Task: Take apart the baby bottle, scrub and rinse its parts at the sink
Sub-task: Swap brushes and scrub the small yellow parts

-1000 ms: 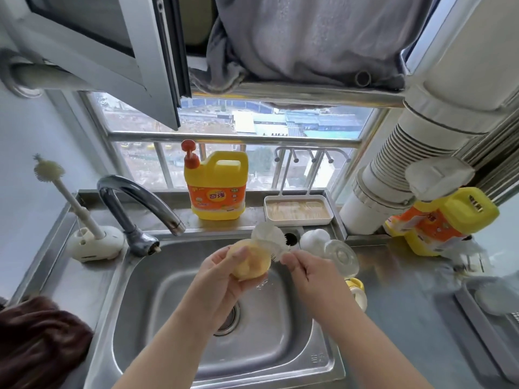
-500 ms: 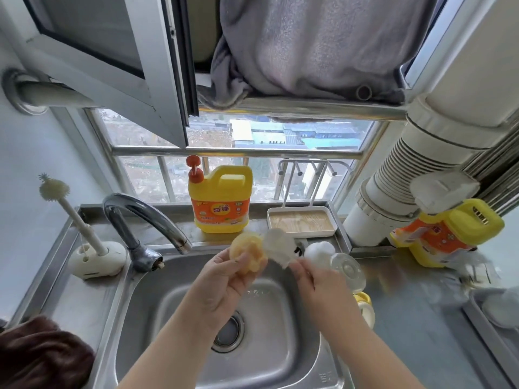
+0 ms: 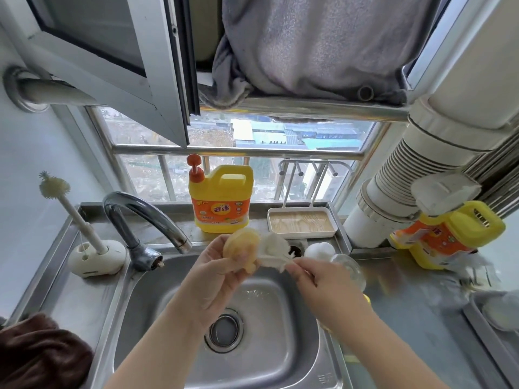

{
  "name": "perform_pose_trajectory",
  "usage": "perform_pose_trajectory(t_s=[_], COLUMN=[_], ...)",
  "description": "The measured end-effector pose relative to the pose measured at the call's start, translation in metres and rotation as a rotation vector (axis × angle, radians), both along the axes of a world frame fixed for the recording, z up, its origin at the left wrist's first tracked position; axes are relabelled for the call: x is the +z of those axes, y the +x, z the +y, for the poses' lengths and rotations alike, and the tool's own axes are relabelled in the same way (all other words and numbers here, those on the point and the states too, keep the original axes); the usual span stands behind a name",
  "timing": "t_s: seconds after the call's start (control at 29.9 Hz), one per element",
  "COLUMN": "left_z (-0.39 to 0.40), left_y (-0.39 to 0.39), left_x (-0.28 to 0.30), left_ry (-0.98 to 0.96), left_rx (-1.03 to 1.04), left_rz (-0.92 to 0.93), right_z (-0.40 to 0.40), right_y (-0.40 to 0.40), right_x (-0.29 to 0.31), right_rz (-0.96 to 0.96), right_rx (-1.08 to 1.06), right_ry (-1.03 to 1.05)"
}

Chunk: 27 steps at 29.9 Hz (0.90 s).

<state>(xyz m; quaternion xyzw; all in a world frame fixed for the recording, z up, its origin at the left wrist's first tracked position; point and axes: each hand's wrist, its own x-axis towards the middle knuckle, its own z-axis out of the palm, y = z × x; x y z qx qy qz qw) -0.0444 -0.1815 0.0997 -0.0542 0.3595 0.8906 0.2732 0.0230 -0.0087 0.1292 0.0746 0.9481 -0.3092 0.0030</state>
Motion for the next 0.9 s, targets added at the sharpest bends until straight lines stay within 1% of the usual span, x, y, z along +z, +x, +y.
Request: perform_pose_trajectory(t_s=[0.1, 0.17, 0.23, 0.3, 0.37, 0.47, 0.53, 0.63, 0.7, 0.77, 0.8, 0.84, 0.9], left_z=[0.004, 0.007, 0.003, 0.001, 0.006, 0.013, 0.012, 0.012, 0.014, 0.013, 0.012, 0.012, 0.015], left_y=[0.003, 0.005, 0.005, 0.006, 0.009, 0.011, 0.011, 0.012, 0.012, 0.01, 0.01, 0.009, 0.008], left_x=[0.001, 0.0, 0.0, 0.001, 0.004, 0.009, 0.01, 0.01, 0.011, 0.015, 0.017, 0.02, 0.024], left_ry=[-0.114, -0.145, -0.102, -0.087, -0.127, -0.184, -0.277, -0.464, -0.51, -0.551, -0.535, -0.46, -0.223], left_rx=[-0.048, -0.038, 0.009, 0.028, -0.002, -0.034, -0.023, -0.017, 0.01, 0.05, 0.065, 0.069, 0.08], left_rz=[0.078, 0.098, 0.055, 0.026, 0.055, 0.12, 0.143, 0.257, 0.297, 0.305, 0.287, 0.248, 0.113], right_z=[0.002, -0.007, -0.007, 0.004, 0.006, -0.006, -0.001, 0.008, 0.002, 0.003, 0.007, 0.011, 0.01], right_y=[-0.008, -0.008, -0.002, -0.002, -0.007, -0.01, -0.008, -0.01, -0.011, -0.013, -0.014, -0.013, -0.009], right_x=[0.005, 0.007, 0.008, 0.008, 0.011, 0.015, 0.017, 0.019, 0.023, 0.024, 0.023, 0.02, 0.016], right_rz=[0.062, 0.094, 0.064, 0.027, 0.055, 0.101, 0.07, 0.037, 0.057, 0.066, 0.069, 0.083, 0.125], right_rx=[-0.063, 0.0, 0.059, 0.026, -0.019, 0.058, 0.049, 0.021, 0.069, 0.067, 0.033, -0.003, -0.012], right_ry=[-0.085, -0.119, -0.062, -0.015, -0.023, -0.006, 0.024, 0.019, 0.034, 0.058, 0.058, 0.036, -0.032])
